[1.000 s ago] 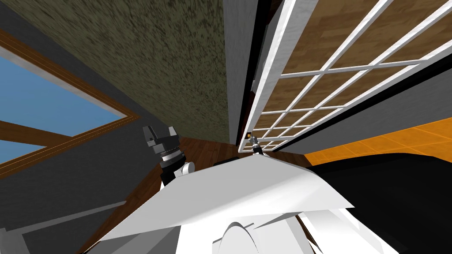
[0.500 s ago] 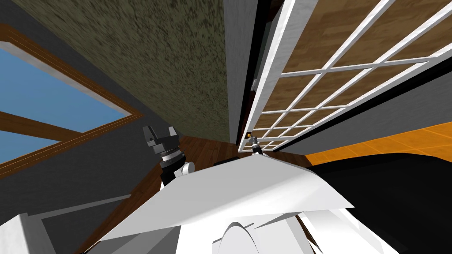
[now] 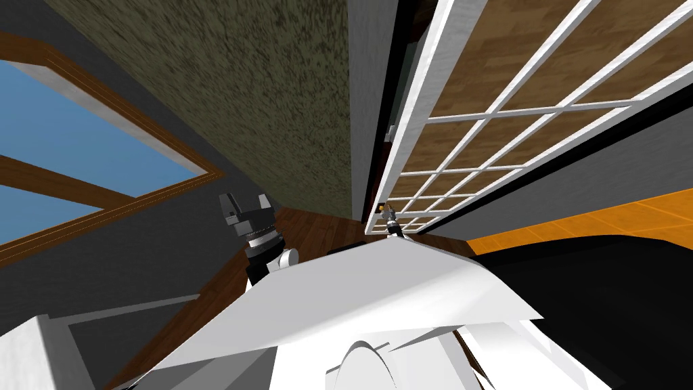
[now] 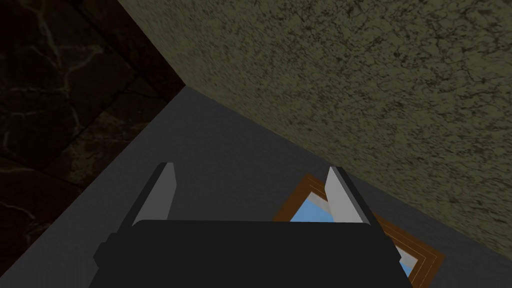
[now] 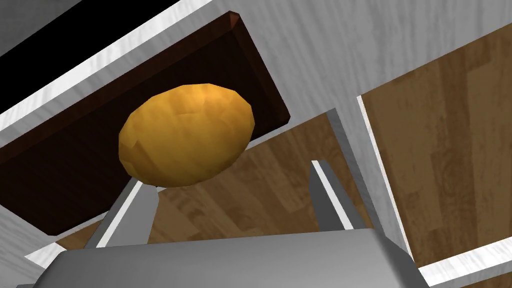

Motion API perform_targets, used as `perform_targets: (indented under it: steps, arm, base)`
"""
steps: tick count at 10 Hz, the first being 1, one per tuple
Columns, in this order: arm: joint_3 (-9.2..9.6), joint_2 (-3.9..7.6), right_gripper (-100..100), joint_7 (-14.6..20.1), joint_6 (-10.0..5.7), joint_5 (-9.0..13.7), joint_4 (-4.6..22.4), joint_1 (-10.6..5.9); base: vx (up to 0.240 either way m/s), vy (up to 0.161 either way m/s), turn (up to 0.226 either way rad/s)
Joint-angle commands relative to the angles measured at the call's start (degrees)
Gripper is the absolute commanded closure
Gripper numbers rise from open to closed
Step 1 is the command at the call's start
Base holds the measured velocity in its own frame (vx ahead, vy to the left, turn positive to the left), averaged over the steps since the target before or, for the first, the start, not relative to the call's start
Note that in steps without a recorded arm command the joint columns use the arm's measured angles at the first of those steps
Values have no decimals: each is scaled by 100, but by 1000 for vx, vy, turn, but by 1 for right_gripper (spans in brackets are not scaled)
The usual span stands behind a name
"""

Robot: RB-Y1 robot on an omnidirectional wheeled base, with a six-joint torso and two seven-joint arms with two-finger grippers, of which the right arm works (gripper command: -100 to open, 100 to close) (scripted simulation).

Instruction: Pull the door open

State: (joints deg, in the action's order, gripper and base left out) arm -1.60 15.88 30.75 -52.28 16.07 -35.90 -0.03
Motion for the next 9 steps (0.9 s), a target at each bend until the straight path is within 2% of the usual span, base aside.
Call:
perform_targets:
  steps: [1,3,8,9]
  arm:
    - [86,-69,-100,263,4,57,24,-34]
    - [116,-85,-100,455,17,117,6,-41]
    - [257,-163,-100,1255,79,405,-78,-74]
    - [257,-163,-100,1346,79,405,-78,-74]
  base:
    - [-84,26,75]
    - [-67,18,21]
    - [-54,-8,22]
    - [-62,-6,13]
